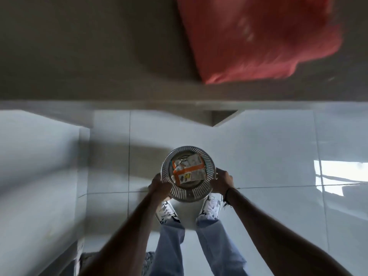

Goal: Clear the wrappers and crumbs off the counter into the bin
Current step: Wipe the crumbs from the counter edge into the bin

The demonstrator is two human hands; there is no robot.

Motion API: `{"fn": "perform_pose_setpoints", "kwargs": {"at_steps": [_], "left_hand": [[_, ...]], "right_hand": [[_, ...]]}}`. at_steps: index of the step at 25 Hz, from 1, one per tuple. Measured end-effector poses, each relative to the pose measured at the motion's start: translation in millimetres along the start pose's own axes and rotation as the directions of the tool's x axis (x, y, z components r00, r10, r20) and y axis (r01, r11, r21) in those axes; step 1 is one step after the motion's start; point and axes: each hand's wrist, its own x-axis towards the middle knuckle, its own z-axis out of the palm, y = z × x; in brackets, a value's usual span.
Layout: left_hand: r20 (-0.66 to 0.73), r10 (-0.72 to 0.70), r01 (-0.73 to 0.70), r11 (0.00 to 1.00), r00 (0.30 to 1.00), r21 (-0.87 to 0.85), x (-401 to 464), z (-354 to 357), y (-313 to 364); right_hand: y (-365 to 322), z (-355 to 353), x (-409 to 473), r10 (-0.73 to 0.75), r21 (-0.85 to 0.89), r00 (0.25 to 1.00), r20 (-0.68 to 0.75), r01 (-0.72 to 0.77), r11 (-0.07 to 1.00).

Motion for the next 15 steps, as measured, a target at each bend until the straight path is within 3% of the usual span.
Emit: {"fn": "perform_pose_setpoints", "kwargs": {"at_steps": [4, 8, 11, 15], "left_hand": [[0.080, -0.065, 0.066, 0.998, 0.995, -0.009, 30.4, 10.8, -25.4], [0.154, -0.056, 0.072, 0.992, 0.987, -0.102, -2.3, 14.2, -28.9], [0.097, 0.058, -0.063, 0.997, 0.994, 0.047, -69.8, -0.8, -8.4], [0.054, 0.306, -0.311, 0.940, 0.950, 0.140, -192.1, -50.2, 44.1]], "right_hand": [[18.1, 25.2, 34.0, 0.061, 0.004, 0.997, 0.044, -0.061, 0.998], [24.8, 7.2, 15.4, 0.083, 0.011, 0.994, 0.067, -0.084, 0.996], [5.0, -31.6, -45.4, 0.077, 0.133, 0.997, 0.031, -0.080, 0.988], [-46.5, -101.8, -162.2, -0.069, 0.254, 0.998, -0.010, 0.070, 0.965]]}}
